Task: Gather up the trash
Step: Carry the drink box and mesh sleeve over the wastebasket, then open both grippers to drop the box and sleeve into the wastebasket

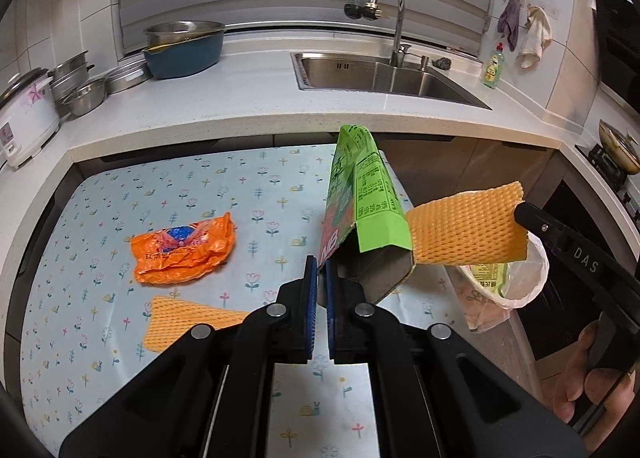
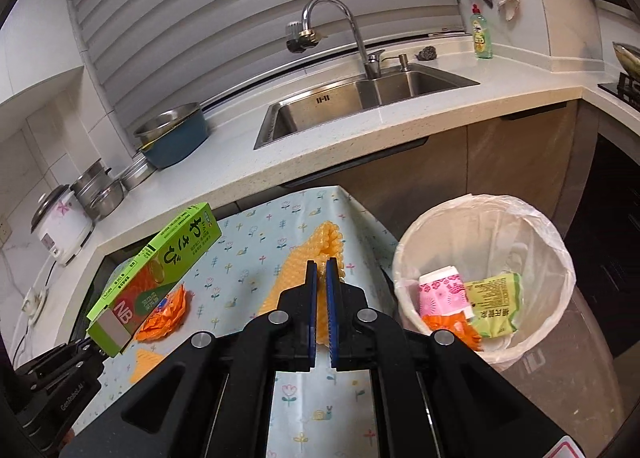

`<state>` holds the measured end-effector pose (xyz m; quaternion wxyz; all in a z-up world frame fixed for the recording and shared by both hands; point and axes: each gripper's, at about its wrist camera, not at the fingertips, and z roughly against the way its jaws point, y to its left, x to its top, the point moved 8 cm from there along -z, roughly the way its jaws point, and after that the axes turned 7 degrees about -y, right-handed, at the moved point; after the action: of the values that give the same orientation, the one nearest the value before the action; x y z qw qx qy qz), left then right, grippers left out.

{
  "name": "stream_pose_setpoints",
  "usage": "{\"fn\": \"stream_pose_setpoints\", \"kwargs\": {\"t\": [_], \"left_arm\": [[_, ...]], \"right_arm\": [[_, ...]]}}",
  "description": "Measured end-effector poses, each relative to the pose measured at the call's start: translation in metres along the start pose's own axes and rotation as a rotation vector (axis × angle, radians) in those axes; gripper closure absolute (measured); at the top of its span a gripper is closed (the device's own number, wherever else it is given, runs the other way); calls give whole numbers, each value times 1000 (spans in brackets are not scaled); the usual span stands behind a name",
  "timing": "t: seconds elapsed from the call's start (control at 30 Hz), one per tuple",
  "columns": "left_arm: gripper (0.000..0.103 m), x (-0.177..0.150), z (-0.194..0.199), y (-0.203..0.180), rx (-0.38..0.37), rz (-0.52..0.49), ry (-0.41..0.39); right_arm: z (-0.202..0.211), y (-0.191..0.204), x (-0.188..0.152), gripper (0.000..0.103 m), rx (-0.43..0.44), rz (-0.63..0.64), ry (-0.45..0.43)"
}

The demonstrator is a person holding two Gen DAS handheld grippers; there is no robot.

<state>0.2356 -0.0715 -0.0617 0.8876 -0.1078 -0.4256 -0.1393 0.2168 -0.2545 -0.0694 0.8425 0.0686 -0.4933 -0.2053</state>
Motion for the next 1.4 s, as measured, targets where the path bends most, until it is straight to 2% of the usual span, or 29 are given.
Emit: {"fn": "stream_pose_setpoints", "kwargs": {"t": [0.47, 0.83, 1.0, 1.1, 1.13, 1.23, 1.33, 1.4], "left_arm": [[99, 8, -21, -113, -131, -156, 9], [99, 5, -65, -190, -256, -276, 59], [97, 6, -82, -214, -312, -288, 80], [91, 7, -89, -223, -325, -286, 87], [82, 8, -91, -224, -316, -282, 84], [61, 14, -91, -221, -302, -254, 53], [58, 17, -89, -214, -293, -246, 41], [55, 18, -87, -208, -287, -234, 38]], "right_arm": [[30, -94, 21, 98, -123, -58, -49], [18, -158, 16, 98, -222, -105, -38], [11, -186, 13, 98, -267, -141, -31], [5, -196, 14, 98, -282, -150, -32], [2, -198, 15, 98, -285, -149, -32], [-9, -198, 15, 93, -269, -150, -14], [-15, -193, 15, 92, -254, -143, -6], [-16, -191, 15, 87, -247, -143, -8]]}}
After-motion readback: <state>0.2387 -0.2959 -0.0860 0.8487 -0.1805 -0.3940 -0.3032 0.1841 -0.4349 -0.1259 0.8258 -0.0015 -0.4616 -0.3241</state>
